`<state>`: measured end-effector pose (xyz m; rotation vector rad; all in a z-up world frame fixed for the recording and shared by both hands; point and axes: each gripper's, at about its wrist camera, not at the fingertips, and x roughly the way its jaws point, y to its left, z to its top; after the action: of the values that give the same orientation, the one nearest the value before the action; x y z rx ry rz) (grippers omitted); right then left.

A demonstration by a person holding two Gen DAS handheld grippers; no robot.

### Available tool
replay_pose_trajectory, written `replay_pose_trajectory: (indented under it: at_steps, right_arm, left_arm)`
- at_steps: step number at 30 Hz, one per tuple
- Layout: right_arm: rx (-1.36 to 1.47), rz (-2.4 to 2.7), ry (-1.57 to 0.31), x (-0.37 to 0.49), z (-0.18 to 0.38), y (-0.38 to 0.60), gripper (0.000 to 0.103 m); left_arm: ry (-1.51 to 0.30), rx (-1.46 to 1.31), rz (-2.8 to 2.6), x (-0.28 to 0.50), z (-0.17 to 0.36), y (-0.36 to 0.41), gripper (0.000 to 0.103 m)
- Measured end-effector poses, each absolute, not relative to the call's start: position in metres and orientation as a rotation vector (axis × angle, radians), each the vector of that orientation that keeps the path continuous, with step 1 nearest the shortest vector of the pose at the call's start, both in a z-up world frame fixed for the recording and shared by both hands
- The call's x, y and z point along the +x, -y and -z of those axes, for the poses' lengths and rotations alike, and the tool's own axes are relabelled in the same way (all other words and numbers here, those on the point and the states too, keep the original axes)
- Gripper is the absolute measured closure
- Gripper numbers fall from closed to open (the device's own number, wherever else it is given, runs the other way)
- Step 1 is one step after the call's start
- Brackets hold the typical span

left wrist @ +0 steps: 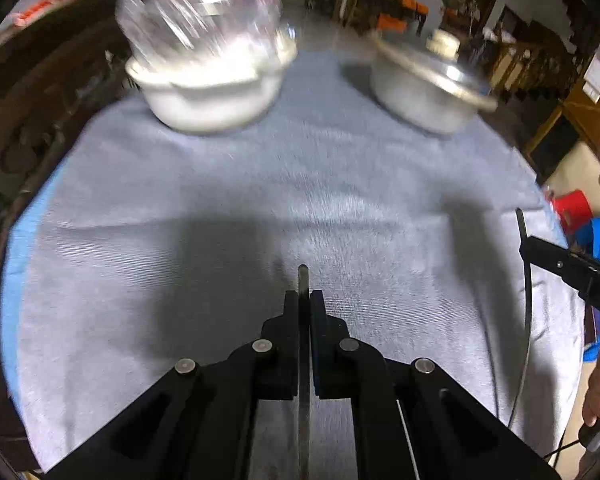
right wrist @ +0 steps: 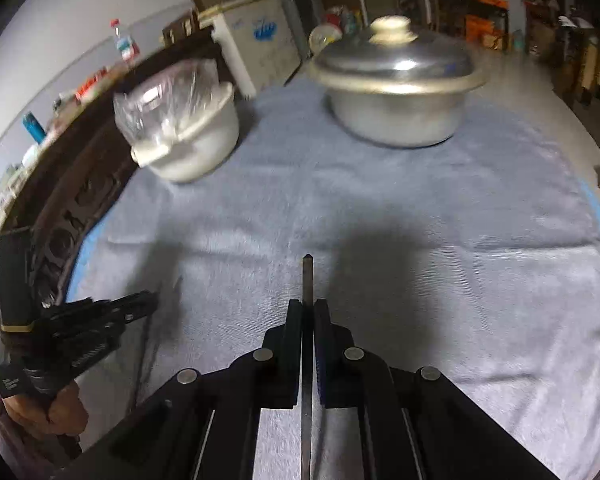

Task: Organize utensils
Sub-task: 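Lift both held chopsticks upright off the cloth, then carry both held chopsticks upright toward the dark metal cup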

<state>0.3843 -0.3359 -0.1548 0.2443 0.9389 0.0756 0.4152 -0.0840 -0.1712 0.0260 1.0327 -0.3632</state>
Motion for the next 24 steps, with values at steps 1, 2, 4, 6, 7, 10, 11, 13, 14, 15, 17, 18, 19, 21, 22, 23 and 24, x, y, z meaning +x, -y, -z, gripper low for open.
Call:
replay_pose_trajectory:
  at_steps: [1, 2, 4, 6, 7, 10, 11, 13, 14, 15, 17, 18, 19, 21, 22, 23, 24]
  right_arm:
    - [0.258, -0.073, -0.914, 0.377, 0.149, 0.340, 0.096]
    - [0.272, -0.071, -0.889, 0.369, 0.144, 0.343, 0.096]
    - [0.293, -0.061, -0.850, 0.356, 0.135, 0.350, 0.096]
    - [0.315, -0.056, -0.813, 0.341, 0.127, 0.356, 0.096]
    - [0.325, -0.050, -0.796, 0.333, 0.122, 0.359, 0.096]
    - [0.352, -0.034, -0.747, 0.308, 0.110, 0.365, 0.096]
    - [0.354, -0.026, -0.731, 0.300, 0.106, 0.367, 0.096]
    - [0.359, -0.013, -0.690, 0.282, 0.097, 0.368, 0.096]
    - [0.359, -0.003, -0.667, 0.272, 0.092, 0.368, 0.096]
    - [0.359, 0.004, -0.651, 0.264, 0.088, 0.368, 0.096]
    - [0.364, 0.019, -0.614, 0.246, 0.081, 0.368, 0.096]
    - [0.367, 0.026, -0.597, 0.236, 0.078, 0.368, 0.096]
    - [0.370, 0.030, -0.586, 0.228, 0.076, 0.369, 0.096]
    - [0.380, 0.041, -0.566, 0.211, 0.074, 0.369, 0.096]
    - [0.384, 0.045, -0.560, 0.205, 0.073, 0.369, 0.096]
    - [0.390, 0.049, -0.556, 0.197, 0.073, 0.369, 0.096]
    - [0.395, 0.055, -0.551, 0.189, 0.073, 0.369, 0.096]
  left_arm:
    - [-1.005, 0.019, 0.354, 0.408, 0.162, 0.078, 0.098]
    - [-0.974, 0.011, 0.347, 0.399, 0.151, 0.072, 0.098]
    - [-0.925, 0.001, 0.334, 0.385, 0.133, 0.061, 0.098]
    - [-0.875, -0.007, 0.321, 0.369, 0.115, 0.051, 0.098]
    - [-0.845, -0.011, 0.316, 0.359, 0.105, 0.045, 0.098]
    - [-0.763, -0.018, 0.297, 0.328, 0.079, 0.030, 0.098]
    - [-0.736, -0.024, 0.294, 0.316, 0.071, 0.025, 0.098]
    - [-0.693, -0.028, 0.285, 0.300, 0.060, 0.022, 0.098]
    - [-0.663, -0.021, 0.274, 0.289, 0.053, 0.021, 0.098]
    - [-0.645, -0.016, 0.266, 0.282, 0.051, 0.020, 0.098]
    - [-0.605, -0.008, 0.249, 0.264, 0.044, 0.018, 0.098]
    - [-0.595, -0.011, 0.249, 0.256, 0.041, 0.017, 0.098]
    - [-0.590, -0.016, 0.253, 0.248, 0.038, 0.016, 0.098]
    - [-0.582, -0.013, 0.248, 0.237, 0.036, 0.015, 0.098]
    - [-0.573, -0.007, 0.241, 0.230, 0.035, 0.015, 0.098]
    - [-0.568, -0.005, 0.239, 0.224, 0.034, 0.014, 0.098]
    - [-0.565, -0.007, 0.239, 0.219, 0.033, 0.014, 0.098]
